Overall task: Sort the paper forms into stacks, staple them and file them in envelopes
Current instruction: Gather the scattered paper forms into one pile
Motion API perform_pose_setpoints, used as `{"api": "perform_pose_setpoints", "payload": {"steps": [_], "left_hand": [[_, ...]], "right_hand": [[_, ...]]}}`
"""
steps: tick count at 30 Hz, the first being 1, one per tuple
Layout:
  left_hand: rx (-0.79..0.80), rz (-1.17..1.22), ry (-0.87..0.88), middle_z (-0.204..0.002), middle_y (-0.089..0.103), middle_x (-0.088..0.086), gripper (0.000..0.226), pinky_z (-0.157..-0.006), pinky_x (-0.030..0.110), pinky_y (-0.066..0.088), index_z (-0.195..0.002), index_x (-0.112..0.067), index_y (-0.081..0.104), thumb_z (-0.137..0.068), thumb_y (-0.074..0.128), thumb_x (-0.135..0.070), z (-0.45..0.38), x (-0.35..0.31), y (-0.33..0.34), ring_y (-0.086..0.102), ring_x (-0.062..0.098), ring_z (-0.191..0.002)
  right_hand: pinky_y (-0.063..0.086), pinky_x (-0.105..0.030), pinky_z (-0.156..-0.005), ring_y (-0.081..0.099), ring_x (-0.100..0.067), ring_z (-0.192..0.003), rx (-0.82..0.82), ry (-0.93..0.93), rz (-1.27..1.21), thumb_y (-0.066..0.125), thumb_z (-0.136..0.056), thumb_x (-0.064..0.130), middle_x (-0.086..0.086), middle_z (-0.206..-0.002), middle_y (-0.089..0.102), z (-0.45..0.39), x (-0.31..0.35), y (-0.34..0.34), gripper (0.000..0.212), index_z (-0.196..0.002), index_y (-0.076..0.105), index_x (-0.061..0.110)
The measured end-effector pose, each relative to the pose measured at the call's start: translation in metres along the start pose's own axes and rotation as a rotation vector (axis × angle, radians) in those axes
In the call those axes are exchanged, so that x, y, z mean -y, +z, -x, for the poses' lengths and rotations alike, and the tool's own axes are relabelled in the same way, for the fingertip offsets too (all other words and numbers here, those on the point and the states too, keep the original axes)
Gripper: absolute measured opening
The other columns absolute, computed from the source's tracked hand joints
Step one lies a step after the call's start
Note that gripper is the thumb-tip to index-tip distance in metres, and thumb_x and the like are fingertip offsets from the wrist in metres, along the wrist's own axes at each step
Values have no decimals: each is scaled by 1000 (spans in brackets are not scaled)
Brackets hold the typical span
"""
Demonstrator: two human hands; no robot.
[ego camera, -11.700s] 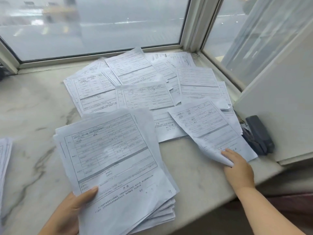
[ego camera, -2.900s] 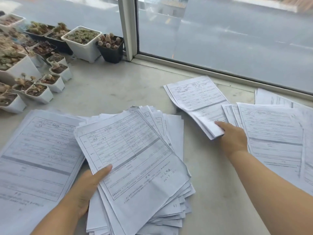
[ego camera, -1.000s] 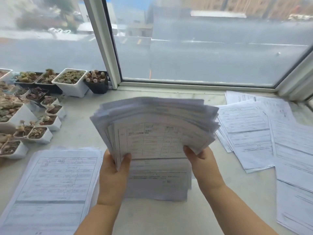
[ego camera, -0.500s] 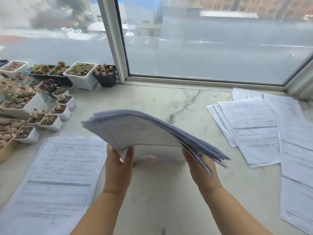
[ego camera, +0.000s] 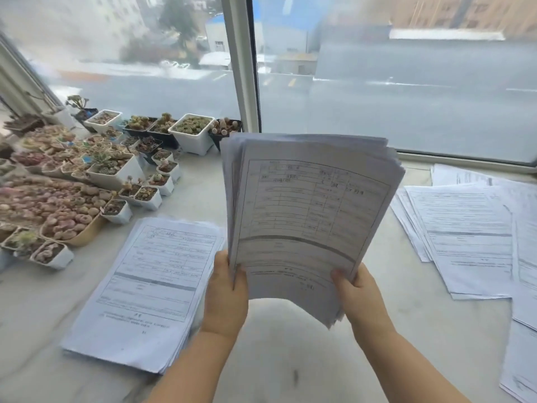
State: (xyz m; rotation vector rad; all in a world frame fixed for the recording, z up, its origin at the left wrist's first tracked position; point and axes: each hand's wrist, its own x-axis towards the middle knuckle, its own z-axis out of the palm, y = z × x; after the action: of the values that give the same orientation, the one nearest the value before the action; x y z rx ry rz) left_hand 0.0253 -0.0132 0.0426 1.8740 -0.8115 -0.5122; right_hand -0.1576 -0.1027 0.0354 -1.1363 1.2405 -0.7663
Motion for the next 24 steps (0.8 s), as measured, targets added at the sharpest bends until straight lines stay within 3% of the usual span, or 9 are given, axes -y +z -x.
{"api": "perform_pose_setpoints", "payload": {"steps": [3, 7, 12, 16, 18, 20, 24], "left_hand": [[-38, -68, -16, -92, 61, -17, 19, -62, 8, 41, -110, -26, 51, -98, 49, -12, -7, 2, -35, 57, -5, -83], [-34, -228, -189, -91, 59, -16, 25, -67, 27, 40, -114, -23, 56, -94, 50, -8, -21, 37, -99, 57, 16, -89], [-43, -312, -331, -91, 61, -6, 30, -62, 20, 38, -117, -19, 59, -92, 50, -4, -32, 83, -181, 55, 13, -81], [-13, -321, -392, -97, 64, -3, 31, -68, 28, 45, -119, -21, 57, -92, 52, -6, -63, 110, -228, 60, 23, -94], [24, -361, -459, -121, 59, 6, 45, -88, 36, 45, -138, -20, 47, -94, 53, -12, -74, 127, -239, 55, 28, -113], [98, -463, -495, -140, 45, 13, 55, -105, 38, 34, -146, -15, 37, -95, 55, -17, -77, 142, -240, 42, 28, -129], [184, -626, -223, -126, 51, 2, 32, -104, 31, 34, -121, -18, 62, -91, 58, -10, -71, 140, -215, 46, 21, -120]], "right_hand": [[56, -36, -75, 69, -23, -98, 97, 81, -137, 60, -80, 8, -5, -110, 70, 9, 9, 24, 34, -113, 59, 17], [58, -38, -72, 70, -29, -95, 247, 352, -148, 46, -89, -9, -9, -107, 73, 29, -3, 84, 36, -115, 60, 12], [59, -38, -74, 71, -25, -91, 332, 434, -41, 49, -86, -8, -5, -101, 74, 52, -12, 172, 35, -109, 62, 16], [57, -42, -88, 69, -22, -94, 318, 432, 0, 51, -87, -5, -2, -101, 71, 59, -15, 224, 31, -105, 60, 19], [56, -34, -80, 67, -14, -89, 277, 340, 199, 58, -87, 9, 2, -99, 67, 54, -26, 233, 25, -109, 56, 22], [46, -27, -69, 60, -9, -83, 146, 231, 432, 61, -88, 18, 6, -96, 60, 46, -36, 227, 26, -109, 50, 28], [48, -31, -70, 60, -15, -75, -22, 233, 480, 60, -88, 14, 4, -82, 63, 34, -48, 184, 9, -89, 61, 23]]}}
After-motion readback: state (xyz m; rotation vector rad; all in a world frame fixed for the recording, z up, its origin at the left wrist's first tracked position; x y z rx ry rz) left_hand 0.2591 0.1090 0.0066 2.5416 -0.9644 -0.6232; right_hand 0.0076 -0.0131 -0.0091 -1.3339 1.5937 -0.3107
